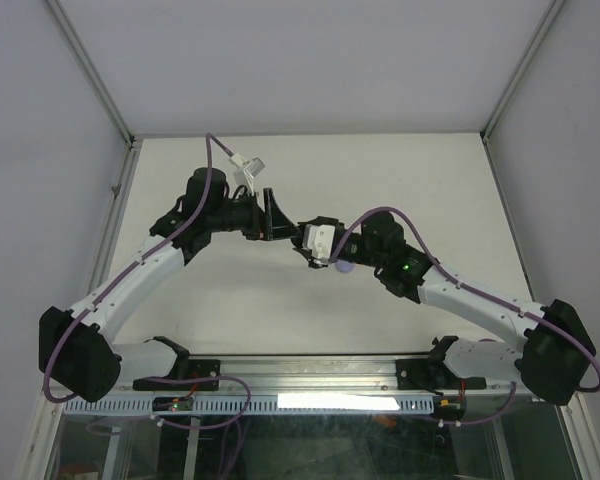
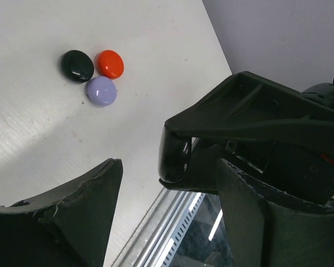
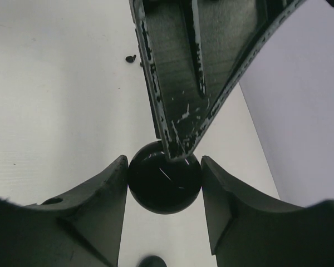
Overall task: Insert the wireless bluetooth earbuds into the charging case
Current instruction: Pick up the charging case at the center of the board, then open the charging case.
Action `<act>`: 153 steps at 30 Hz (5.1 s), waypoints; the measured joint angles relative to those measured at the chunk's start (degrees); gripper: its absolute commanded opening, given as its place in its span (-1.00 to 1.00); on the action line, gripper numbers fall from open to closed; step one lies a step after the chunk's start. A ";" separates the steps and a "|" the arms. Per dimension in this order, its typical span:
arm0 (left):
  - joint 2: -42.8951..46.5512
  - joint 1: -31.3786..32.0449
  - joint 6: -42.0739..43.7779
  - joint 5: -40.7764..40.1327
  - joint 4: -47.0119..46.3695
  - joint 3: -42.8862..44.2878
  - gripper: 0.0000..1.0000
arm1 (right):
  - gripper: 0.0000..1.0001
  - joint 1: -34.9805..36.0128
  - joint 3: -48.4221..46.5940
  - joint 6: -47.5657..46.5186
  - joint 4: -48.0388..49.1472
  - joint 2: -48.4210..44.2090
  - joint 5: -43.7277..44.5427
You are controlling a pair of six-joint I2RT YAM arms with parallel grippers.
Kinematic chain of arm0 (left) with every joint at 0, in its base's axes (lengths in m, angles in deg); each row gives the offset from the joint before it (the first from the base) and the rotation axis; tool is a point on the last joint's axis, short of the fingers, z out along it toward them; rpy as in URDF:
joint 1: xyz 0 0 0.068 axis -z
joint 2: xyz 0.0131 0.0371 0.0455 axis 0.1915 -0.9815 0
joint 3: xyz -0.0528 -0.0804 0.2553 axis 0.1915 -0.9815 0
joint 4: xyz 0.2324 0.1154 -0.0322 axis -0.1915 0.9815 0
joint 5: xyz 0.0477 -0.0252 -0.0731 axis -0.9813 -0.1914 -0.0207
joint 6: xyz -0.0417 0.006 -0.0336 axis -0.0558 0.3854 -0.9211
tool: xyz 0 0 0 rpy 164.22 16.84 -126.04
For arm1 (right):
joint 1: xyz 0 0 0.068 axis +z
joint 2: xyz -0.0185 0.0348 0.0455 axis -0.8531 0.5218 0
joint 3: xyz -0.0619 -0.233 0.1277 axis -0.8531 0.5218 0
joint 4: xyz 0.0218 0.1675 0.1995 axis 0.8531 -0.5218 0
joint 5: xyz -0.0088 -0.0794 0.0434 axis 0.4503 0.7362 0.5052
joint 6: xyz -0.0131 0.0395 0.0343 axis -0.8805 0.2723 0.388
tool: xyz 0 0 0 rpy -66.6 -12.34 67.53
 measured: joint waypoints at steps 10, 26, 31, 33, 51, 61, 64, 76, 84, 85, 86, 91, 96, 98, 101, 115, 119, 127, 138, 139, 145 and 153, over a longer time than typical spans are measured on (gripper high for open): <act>-1.88 2.40 -0.31 0.04 -1.09 0.09 -0.25 | -0.21 1.49 -0.94 -1.29 0.09 2.29 -0.44; 0.02 2.40 4.50 -1.95 -1.03 0.09 -1.00 | 0.46 1.38 -0.92 -0.17 1.03 1.70 0.92; 3.23 2.40 10.64 -4.81 0.15 0.20 -1.00 | 0.47 -1.01 -0.94 3.93 -0.37 -1.18 -1.07; 4.11 2.40 13.46 -5.33 0.35 0.57 -1.00 | 0.47 -2.73 -0.94 7.04 -0.92 -2.03 -3.58; 6.10 2.40 33.48 6.03 2.10 3.50 -1.00 | 0.24 -11.26 -1.16 42.07 13.31 2.80 -24.04; 6.10 3.26 36.52 10.86 3.50 5.53 -1.00 | -0.04 -11.26 -1.16 49.51 19.19 6.01 -28.83; 6.03 3.58 37.35 11.45 4.55 5.92 -1.00 | -0.23 -11.26 -1.16 50.71 20.17 6.38 -30.01; 6.03 3.96 38.10 9.44 6.84 7.37 -0.21 | -1.00 -11.61 -1.09 55.15 25.16 8.31 -33.70; 7.87 3.96 35.71 5.60 5.49 6.75 0.09 | -1.00 -11.61 1.16 60.61 33.68 8.35 -33.09; 8.52 3.96 35.10 5.22 4.90 6.23 0.09 | -1.00 -11.61 1.49 61.07 34.38 8.35 -32.96; 9.31 3.96 34.32 4.72 3.96 5.55 0.09 | -1.00 -11.58 1.84 61.48 35.04 8.35 -32.76; 11.93 3.96 31.52 3.85 0.22 3.26 0.18 | -1.00 -11.56 3.13 63.23 37.68 8.35 -32.24; 11.32 3.96 30.10 4.66 -1.62 2.86 0.17 | -1.00 -11.56 3.15 64.59 39.71 8.46 -31.67; 10.73 3.96 29.77 5.53 -2.03 2.84 0.04 | -1.00 -11.54 3.15 65.07 40.48 8.74 -31.36; 9.79 3.96 29.40 6.01 -2.25 2.84 -0.26 | -1.00 -11.39 3.15 65.53 41.05 9.33 -31.15; 9.29 3.93 30.14 8.98 -3.17 1.99 -1.00 | -0.26 -11.17 3.15 66.79 41.00 10.69 -31.30; 9.27 3.93 30.36 9.01 -3.04 1.99 -1.00 | -0.27 -10.32 3.10 66.55 40.89 10.69 -31.32; 9.27 3.96 31.28 9.11 -1.79 1.99 -1.00 | -0.31 -9.92 3.08 66.16 39.87 10.71 -31.12; 9.51 3.96 31.69 8.68 -0.90 1.99 -0.68 | -1.00 -9.79 3.08 66.71 39.93 11.10 -30.88; 9.51 3.96 31.39 8.44 -0.83 1.99 -0.58 | -1.00 -9.79 3.08 66.62 39.93 11.10 -30.86; 9.75 4.31 28.76 4.76 -0.87 2.01 -0.10 | -1.00 -9.60 3.08 66.20 40.17 11.13 -30.86; 11.02 4.66 25.49 -1.27 -0.92 1.99 0.11 | -1.00 -9.29 3.10 65.68 41.24 11.13 -30.60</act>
